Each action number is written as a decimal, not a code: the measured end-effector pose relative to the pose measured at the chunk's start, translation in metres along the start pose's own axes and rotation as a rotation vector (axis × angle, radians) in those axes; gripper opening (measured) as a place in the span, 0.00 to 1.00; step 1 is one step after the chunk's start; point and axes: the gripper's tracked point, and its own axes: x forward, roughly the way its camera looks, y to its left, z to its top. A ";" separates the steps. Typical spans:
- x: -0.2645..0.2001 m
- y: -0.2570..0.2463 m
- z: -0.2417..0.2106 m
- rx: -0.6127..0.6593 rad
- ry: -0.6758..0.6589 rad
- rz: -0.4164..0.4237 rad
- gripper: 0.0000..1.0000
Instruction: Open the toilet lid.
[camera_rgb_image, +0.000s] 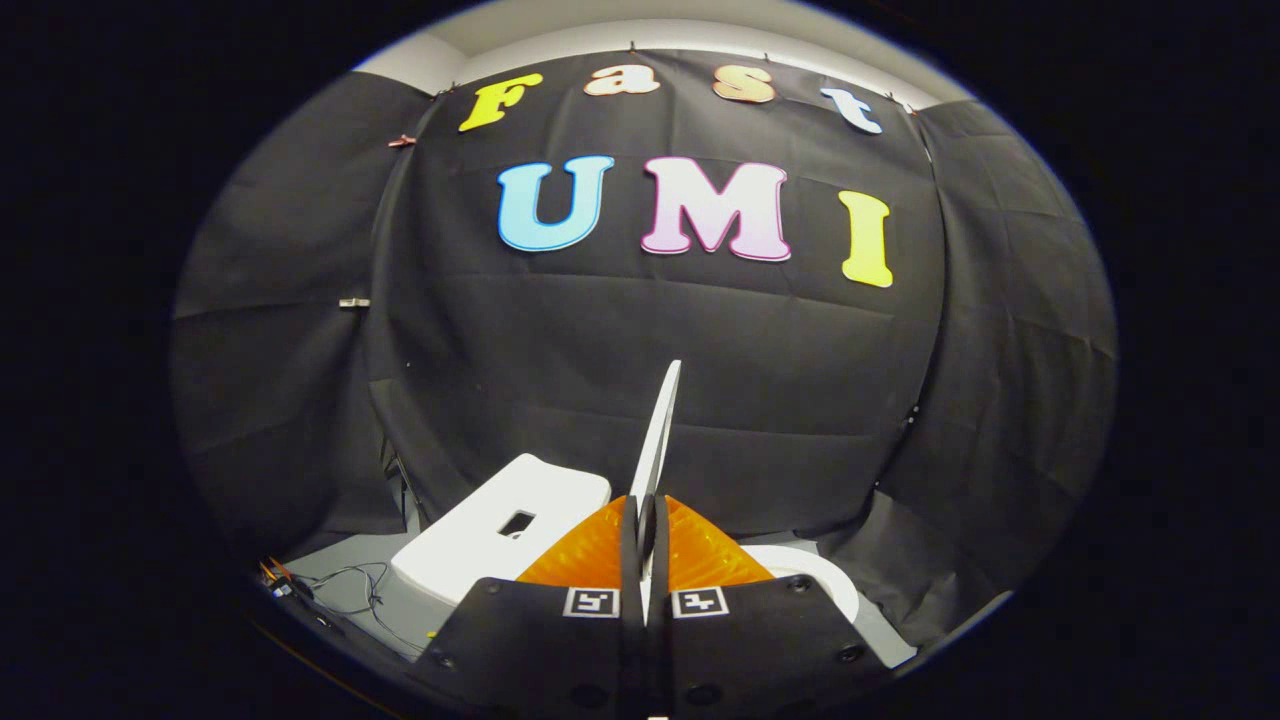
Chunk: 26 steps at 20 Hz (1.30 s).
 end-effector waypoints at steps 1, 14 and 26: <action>0.000 0.006 0.001 -0.014 0.000 0.003 0.05; 0.006 0.093 0.003 -0.140 0.001 0.081 0.05; 0.005 0.111 0.005 -0.057 0.040 0.174 0.18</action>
